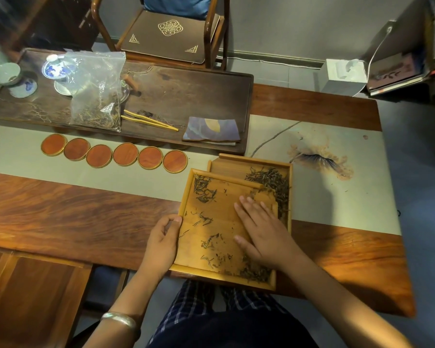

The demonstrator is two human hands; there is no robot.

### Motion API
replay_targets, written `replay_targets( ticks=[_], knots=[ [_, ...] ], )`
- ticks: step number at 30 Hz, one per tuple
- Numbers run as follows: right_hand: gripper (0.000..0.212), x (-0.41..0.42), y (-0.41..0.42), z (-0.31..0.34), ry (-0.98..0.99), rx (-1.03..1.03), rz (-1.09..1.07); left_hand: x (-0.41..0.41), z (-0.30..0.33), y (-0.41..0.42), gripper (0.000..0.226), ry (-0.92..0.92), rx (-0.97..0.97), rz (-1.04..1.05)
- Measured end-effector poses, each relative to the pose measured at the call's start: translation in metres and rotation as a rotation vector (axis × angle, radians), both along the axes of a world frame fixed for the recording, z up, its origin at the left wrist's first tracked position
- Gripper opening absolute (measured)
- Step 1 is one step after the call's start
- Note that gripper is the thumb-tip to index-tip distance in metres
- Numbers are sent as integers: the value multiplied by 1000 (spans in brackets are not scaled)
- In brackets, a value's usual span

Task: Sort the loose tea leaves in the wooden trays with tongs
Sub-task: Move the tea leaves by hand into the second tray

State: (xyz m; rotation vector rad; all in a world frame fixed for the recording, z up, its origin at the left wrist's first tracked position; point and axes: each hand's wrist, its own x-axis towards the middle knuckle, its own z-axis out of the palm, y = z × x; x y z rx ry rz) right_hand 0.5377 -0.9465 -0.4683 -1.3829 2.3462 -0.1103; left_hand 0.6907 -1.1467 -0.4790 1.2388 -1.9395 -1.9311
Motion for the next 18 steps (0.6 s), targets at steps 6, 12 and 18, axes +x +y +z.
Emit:
replay_targets(
  ticks=[6,12,18],
  knots=[
    [79,-24,21,-5,16,37,-74,4,-4,-2,22,-21,-28,2],
    [81,-42,31,-8,25,29,-142,6,-2,-5,21,-24,-56,2],
    [70,-38,30,5,15,-52,-161,10,-1,-7,21,-39,-59,24]
  ],
)
